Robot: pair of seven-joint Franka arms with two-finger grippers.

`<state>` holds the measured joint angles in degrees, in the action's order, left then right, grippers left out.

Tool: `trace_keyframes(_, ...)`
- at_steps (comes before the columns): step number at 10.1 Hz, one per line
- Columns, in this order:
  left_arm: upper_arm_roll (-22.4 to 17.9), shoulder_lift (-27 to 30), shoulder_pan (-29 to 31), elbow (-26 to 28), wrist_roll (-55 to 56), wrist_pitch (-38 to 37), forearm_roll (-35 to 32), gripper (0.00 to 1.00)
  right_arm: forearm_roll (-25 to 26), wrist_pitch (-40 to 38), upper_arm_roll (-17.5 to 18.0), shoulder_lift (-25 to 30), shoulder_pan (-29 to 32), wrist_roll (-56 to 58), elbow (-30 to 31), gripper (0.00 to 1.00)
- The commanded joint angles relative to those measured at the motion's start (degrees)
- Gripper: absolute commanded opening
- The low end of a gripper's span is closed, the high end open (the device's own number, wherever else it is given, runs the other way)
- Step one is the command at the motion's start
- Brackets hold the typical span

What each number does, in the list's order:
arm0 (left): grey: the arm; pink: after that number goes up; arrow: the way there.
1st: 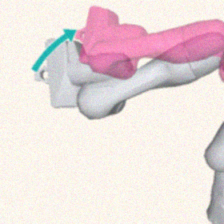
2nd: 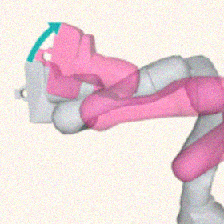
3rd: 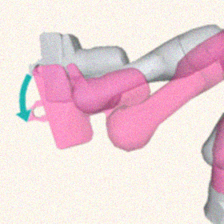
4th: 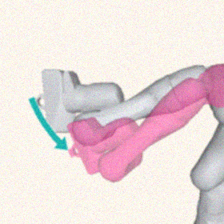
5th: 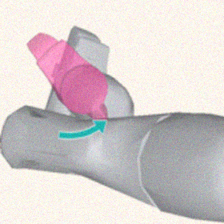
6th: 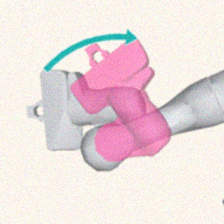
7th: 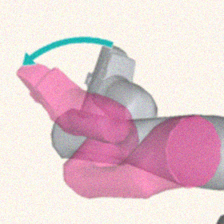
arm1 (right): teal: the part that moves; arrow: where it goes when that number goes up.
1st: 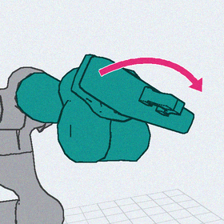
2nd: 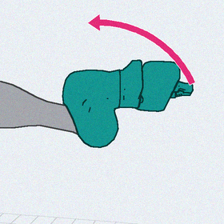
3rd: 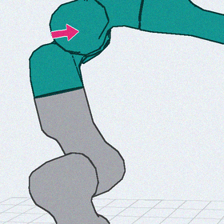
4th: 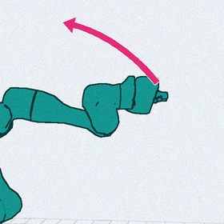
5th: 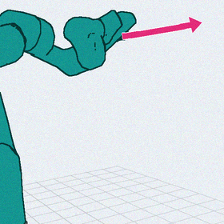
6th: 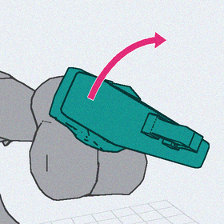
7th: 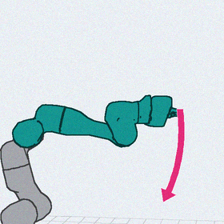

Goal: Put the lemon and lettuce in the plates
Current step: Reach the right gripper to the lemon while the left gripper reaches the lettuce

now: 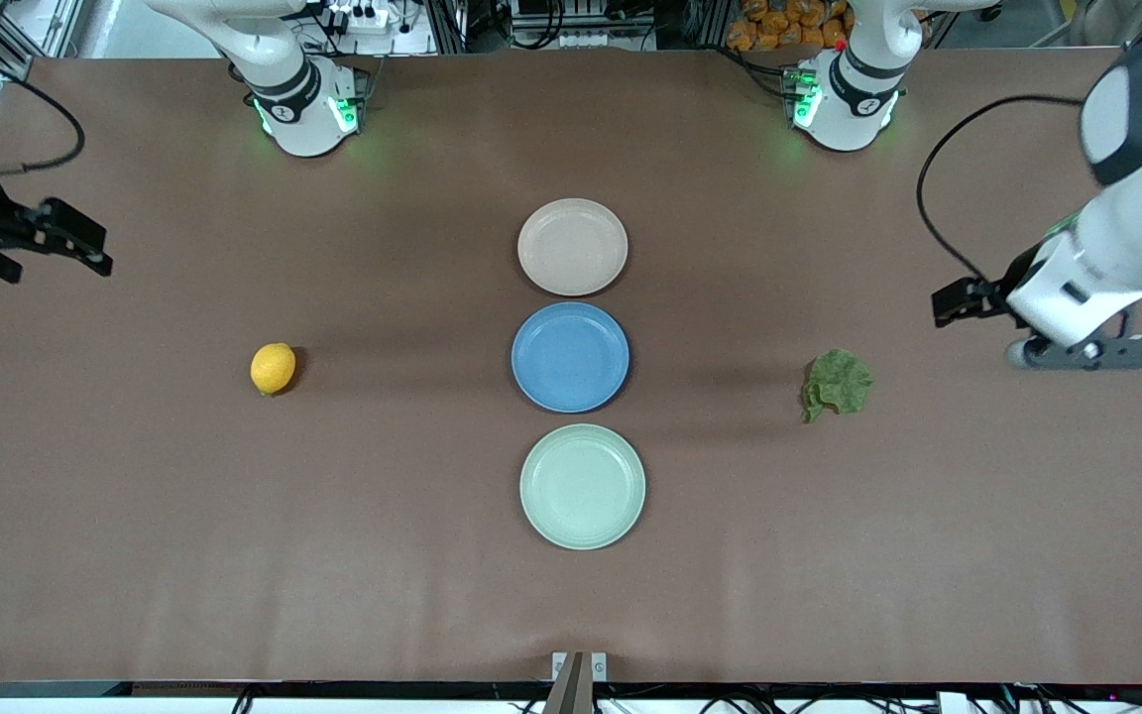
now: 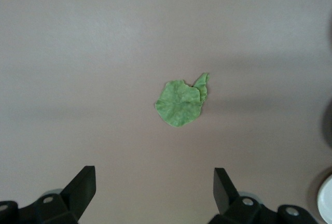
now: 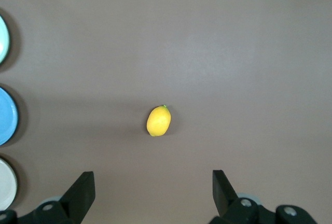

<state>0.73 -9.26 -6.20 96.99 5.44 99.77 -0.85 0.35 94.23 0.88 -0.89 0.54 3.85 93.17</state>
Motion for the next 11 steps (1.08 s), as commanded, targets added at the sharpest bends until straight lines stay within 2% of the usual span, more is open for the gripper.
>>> trace_keyframes(1, -0.1, -0.2, 0.5, 8.2, -0.5, 9.6, 0.7, 1.0, -0.4, 7.9, 0.3, -4.4, 1.6, 0.5, 6.5, 1.0)
trace_keyframes(3, -0.1, -4.0, 0.0, 9.4, -0.4, 12.4, 0.7, 1.0, -2.3, 13.7, 0.3, -8.3, 2.9, 0.4, 11.6, 1.0)
trace_keyframes(4, -0.1, -5.8, -0.4, 9.4, -0.3, 12.8, 0.7, 1.0, -4.0, 14.0, 0.3, -11.0, 3.1, 0.5, 11.9, 1.0)
trace_keyframes(6, -0.1, -10.0, -1.6, 9.4, 1.3, 13.7, 0.6, 1.0, -4.4, 17.0, 0.3, -18.0, 2.2, 0.4, 12.0, 1.0)
trace_keyframes(8, 0.0, -13.7, -1.6, 9.6, 1.3, 17.3, 0.6, 1.0, -4.3, 18.5, 0.3, -20.2, 1.8, 0.4, 12.3, 1.0)
trace_keyframes(11, 0.1, -17.4, -1.5, 9.7, 1.6, 20.9, 1.2, 1.0, -4.4, 27.0, 0.3, -23.5, 2.2, 0.3, 18.0, 1.0)
